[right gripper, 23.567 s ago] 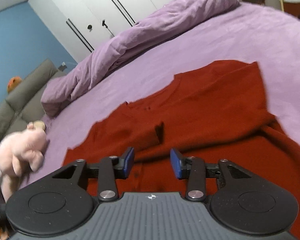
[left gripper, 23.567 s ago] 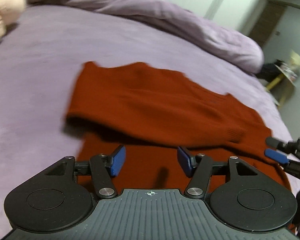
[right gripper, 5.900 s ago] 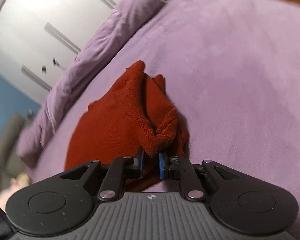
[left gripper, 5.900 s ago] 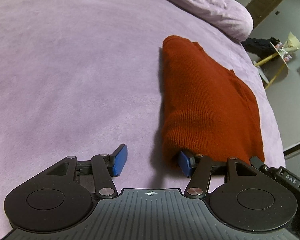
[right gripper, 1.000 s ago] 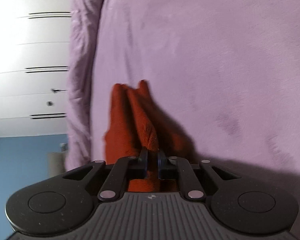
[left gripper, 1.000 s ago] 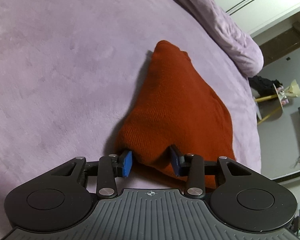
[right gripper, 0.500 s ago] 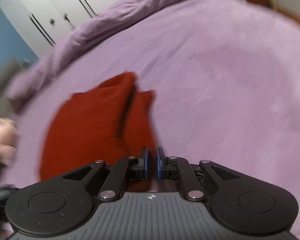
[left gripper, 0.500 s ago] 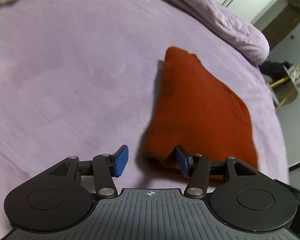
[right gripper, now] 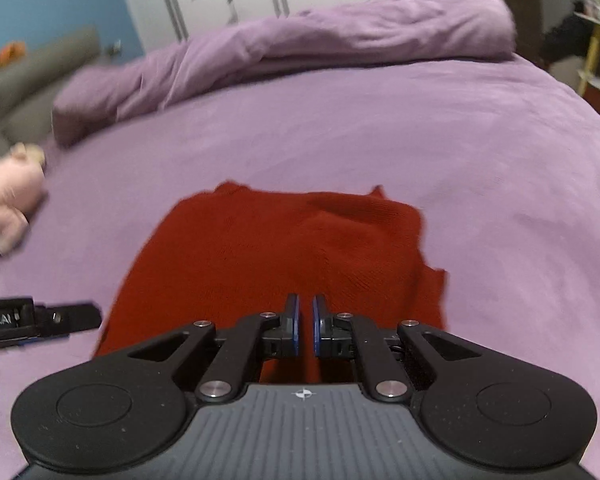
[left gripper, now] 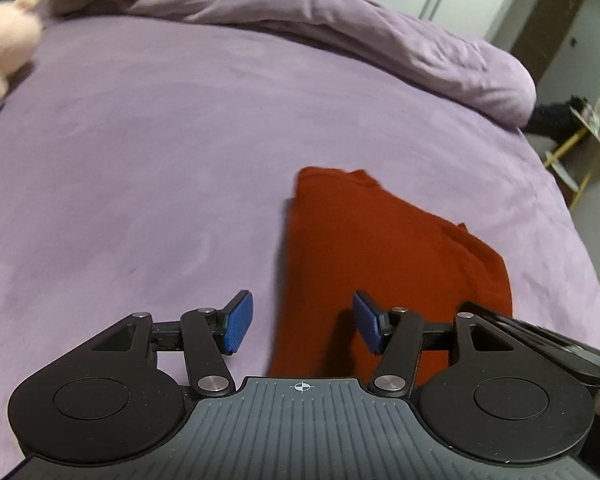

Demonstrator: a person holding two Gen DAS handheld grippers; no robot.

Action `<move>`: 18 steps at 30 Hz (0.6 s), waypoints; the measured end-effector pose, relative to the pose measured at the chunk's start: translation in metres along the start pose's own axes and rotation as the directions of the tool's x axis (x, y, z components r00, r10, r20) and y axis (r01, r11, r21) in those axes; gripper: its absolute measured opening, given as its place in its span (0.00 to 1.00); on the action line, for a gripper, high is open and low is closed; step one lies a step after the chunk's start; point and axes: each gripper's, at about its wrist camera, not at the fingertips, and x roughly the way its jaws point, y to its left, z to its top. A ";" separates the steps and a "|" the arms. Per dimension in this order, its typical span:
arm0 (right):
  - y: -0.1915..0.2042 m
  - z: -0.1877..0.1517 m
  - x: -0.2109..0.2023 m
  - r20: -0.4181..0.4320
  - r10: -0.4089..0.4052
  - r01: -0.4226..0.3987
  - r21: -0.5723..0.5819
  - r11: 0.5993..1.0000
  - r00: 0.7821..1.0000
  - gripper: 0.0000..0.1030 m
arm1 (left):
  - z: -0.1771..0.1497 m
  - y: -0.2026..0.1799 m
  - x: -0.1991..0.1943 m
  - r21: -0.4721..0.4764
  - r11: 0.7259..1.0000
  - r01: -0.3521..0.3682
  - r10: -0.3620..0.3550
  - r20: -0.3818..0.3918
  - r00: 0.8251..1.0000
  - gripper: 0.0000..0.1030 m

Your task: Fold small clothes

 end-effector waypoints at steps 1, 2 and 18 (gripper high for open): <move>0.001 0.004 0.011 0.001 -0.018 0.018 -0.010 1.000 1.000 0.00 | 0.003 -0.005 0.007 0.017 1.000 0.008 -0.008 0.001 1.000 0.59; -0.002 0.005 0.018 0.005 -0.038 0.038 -0.016 0.999 0.999 0.00 | 0.005 -0.010 0.014 0.036 0.999 0.004 -0.004 0.005 1.000 0.59; -0.009 0.061 0.076 -0.015 -0.066 0.067 0.075 0.995 0.998 0.07 | 0.061 -0.034 0.097 0.108 0.988 -0.113 0.114 -0.004 0.993 0.72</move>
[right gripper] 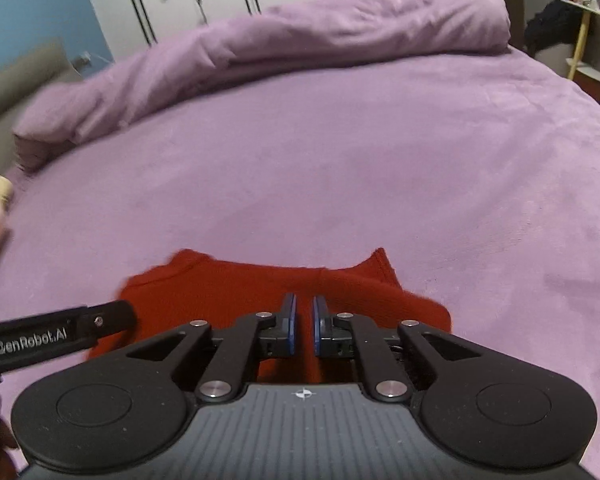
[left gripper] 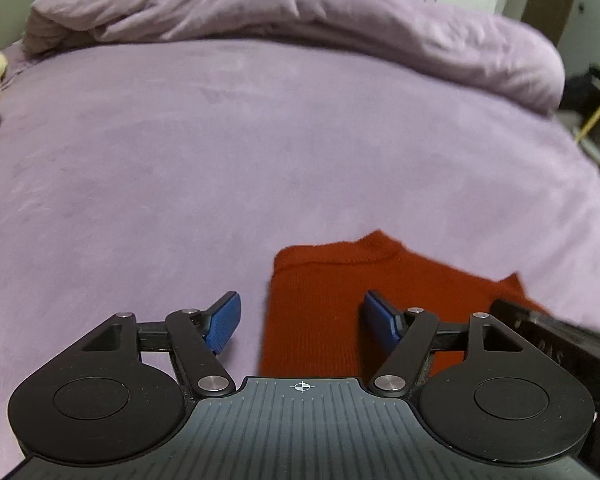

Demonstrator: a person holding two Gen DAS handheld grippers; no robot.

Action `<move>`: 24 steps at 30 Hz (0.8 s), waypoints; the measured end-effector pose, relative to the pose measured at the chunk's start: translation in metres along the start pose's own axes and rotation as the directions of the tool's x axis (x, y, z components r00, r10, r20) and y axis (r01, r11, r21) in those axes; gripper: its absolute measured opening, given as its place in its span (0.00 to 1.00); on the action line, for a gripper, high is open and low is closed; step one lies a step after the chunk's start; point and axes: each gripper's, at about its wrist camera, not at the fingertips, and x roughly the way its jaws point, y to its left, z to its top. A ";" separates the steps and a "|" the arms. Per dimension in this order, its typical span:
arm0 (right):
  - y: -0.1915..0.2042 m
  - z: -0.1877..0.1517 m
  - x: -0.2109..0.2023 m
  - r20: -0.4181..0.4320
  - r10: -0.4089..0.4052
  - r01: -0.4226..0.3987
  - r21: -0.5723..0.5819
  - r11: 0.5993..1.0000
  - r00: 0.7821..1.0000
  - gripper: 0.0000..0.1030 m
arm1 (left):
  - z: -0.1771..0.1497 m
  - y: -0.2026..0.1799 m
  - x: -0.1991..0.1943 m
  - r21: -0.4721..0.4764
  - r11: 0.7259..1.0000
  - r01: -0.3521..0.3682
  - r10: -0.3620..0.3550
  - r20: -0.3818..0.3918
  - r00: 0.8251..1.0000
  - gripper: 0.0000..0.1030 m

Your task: Fold small clothes

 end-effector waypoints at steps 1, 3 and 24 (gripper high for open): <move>0.000 0.000 0.007 -0.005 -0.028 0.028 -0.015 0.999 1.000 0.11 | -0.001 -0.003 0.007 0.020 1.000 -0.011 0.012 -0.007 1.000 0.74; -0.006 -0.003 0.019 0.007 -0.036 0.036 -0.016 0.999 0.999 0.18 | -0.003 -0.006 0.020 0.032 0.999 -0.019 0.020 -0.009 1.000 0.80; -0.012 -0.124 -0.098 0.173 -0.064 0.085 -0.112 0.990 0.983 0.42 | -0.108 0.025 -0.084 -0.021 0.998 0.063 -0.062 0.056 0.997 0.90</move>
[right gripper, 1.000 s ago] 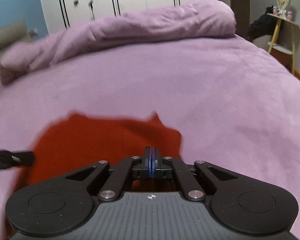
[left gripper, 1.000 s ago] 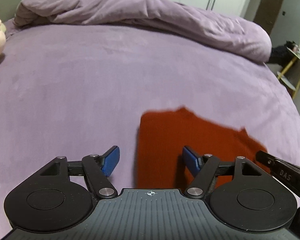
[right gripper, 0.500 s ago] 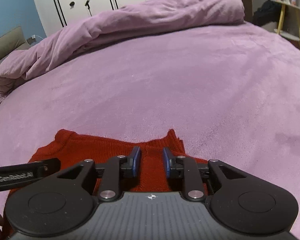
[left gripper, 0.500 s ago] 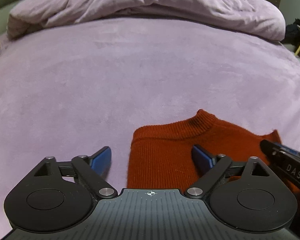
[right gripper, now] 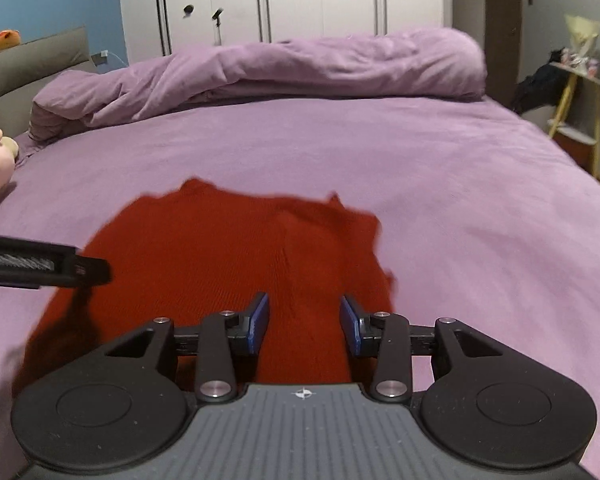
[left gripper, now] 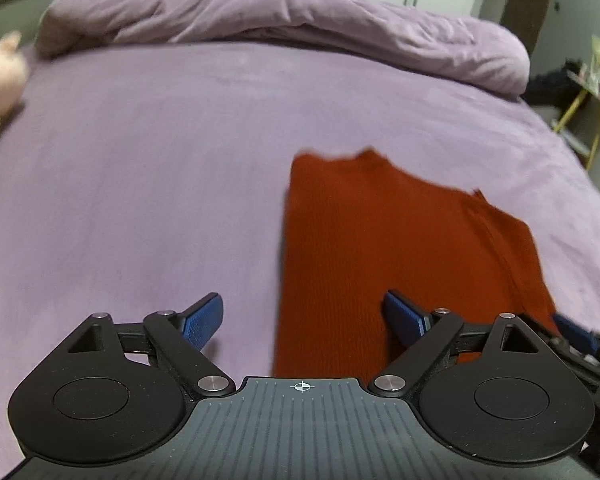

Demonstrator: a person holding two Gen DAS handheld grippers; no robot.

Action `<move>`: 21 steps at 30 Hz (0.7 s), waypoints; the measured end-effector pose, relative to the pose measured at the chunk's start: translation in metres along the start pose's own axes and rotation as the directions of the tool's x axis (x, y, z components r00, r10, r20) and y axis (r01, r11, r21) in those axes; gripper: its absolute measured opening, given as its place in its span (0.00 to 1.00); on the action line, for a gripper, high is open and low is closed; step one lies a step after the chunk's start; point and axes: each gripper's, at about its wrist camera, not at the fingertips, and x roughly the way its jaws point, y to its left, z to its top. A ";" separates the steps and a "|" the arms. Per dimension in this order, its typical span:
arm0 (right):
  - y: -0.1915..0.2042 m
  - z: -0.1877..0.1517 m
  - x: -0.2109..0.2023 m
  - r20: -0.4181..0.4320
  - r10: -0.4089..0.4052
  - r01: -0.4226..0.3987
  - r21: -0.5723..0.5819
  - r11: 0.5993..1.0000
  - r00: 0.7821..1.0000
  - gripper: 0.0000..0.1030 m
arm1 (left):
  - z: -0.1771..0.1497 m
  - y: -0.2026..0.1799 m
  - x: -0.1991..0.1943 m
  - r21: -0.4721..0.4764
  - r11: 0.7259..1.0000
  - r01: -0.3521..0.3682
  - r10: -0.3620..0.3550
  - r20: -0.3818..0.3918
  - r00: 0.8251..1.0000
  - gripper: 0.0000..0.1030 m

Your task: Fold small clothes

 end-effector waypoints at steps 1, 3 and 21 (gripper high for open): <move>-0.003 -0.010 -0.008 0.003 -0.009 0.009 0.007 1.000 1.000 0.45 | -0.010 0.006 -0.005 -0.040 0.999 0.021 -0.021 -0.001 1.000 0.90; -0.011 -0.025 -0.019 0.026 0.017 -0.018 0.032 0.999 1.000 0.47 | -0.024 0.017 -0.008 -0.104 0.993 0.059 -0.060 -0.003 0.998 0.91; 0.012 -0.026 -0.081 -0.420 0.028 -0.011 0.042 0.999 0.907 0.78 | -0.039 0.006 -0.083 0.101 0.984 -0.146 0.158 -0.119 0.980 0.93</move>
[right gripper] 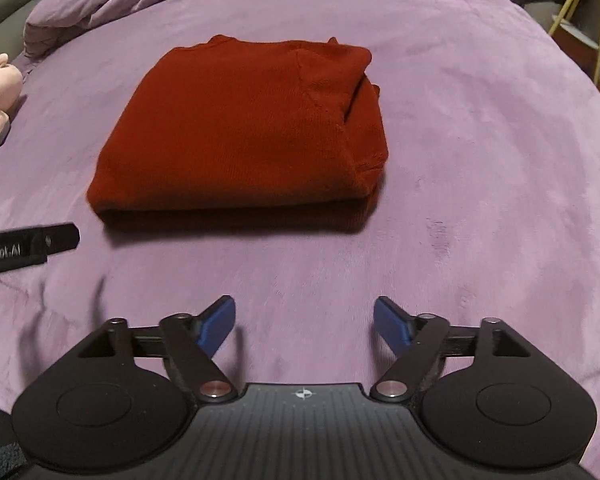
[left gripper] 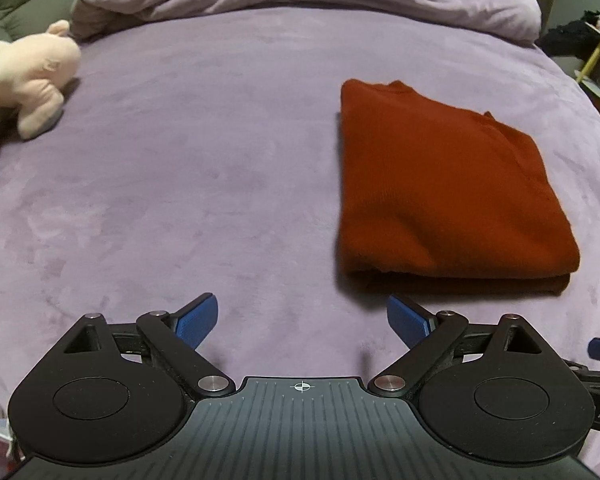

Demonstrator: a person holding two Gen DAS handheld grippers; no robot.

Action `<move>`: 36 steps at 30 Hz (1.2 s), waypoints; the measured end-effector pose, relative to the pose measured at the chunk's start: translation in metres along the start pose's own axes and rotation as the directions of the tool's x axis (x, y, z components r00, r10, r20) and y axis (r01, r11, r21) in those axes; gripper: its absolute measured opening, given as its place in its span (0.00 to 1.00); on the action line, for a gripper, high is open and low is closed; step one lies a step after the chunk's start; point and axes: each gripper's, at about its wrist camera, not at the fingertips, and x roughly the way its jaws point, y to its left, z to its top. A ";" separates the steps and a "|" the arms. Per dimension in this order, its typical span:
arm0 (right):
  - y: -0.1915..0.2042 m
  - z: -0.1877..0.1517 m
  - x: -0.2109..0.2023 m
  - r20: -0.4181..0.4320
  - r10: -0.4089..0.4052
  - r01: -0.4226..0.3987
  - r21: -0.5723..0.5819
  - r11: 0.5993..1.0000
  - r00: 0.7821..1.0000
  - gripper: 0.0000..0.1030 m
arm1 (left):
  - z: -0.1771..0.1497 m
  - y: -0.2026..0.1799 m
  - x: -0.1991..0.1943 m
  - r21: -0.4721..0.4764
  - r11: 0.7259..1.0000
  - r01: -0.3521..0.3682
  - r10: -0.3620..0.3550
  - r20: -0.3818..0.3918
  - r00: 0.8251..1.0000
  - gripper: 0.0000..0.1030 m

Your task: Fold small clothes

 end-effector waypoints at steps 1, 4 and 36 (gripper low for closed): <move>0.002 0.001 -0.003 0.002 -0.010 0.010 0.000 1.000 1.000 0.81 | -0.001 0.001 -0.004 0.008 1.000 0.004 -0.004 0.006 1.000 0.93; 0.006 0.006 -0.011 0.002 -0.032 0.032 0.006 0.999 0.999 0.84 | -0.002 -0.003 -0.015 0.038 0.999 0.032 -0.034 0.048 0.998 0.93; 0.008 0.024 -0.025 -0.025 -0.085 0.087 0.065 0.994 0.996 0.84 | 0.009 -0.029 -0.013 0.160 0.984 0.074 -0.061 -0.084 0.995 0.90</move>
